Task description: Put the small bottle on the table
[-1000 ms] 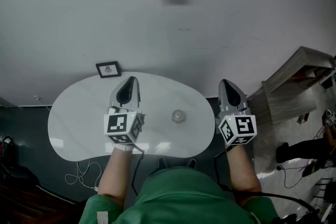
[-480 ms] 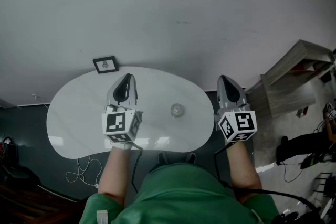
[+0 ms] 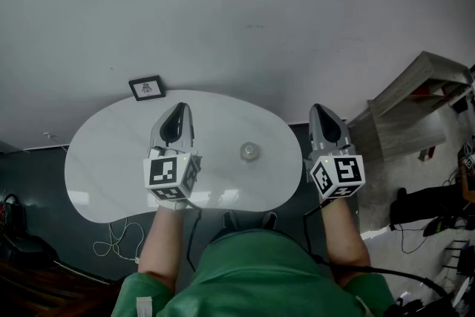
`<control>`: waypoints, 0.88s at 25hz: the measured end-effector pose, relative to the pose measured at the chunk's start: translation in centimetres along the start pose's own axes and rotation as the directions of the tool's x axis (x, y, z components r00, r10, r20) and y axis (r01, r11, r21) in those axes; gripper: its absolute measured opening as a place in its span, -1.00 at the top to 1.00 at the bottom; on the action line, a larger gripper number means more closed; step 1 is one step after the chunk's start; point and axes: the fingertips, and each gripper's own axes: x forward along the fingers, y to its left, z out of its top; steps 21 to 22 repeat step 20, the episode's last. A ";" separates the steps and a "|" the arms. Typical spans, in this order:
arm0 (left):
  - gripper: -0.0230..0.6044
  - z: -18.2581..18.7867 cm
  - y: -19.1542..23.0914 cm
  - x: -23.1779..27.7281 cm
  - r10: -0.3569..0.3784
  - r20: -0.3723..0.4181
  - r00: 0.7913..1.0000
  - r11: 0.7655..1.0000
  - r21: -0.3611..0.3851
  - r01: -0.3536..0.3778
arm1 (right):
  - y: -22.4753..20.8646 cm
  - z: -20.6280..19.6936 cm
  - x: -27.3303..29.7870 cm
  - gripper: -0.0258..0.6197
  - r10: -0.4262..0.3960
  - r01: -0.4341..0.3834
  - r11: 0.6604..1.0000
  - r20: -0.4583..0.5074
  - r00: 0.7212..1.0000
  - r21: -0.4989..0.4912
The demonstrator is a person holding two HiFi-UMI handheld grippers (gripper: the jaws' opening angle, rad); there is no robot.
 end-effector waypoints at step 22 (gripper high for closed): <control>0.84 -1.7 -0.1 1.6 -0.075 -0.023 0.997 0.997 -0.012 0.075 | 1.3 -0.9 0.8 0.93 -0.021 0.021 1.000 -0.020 1.000 0.011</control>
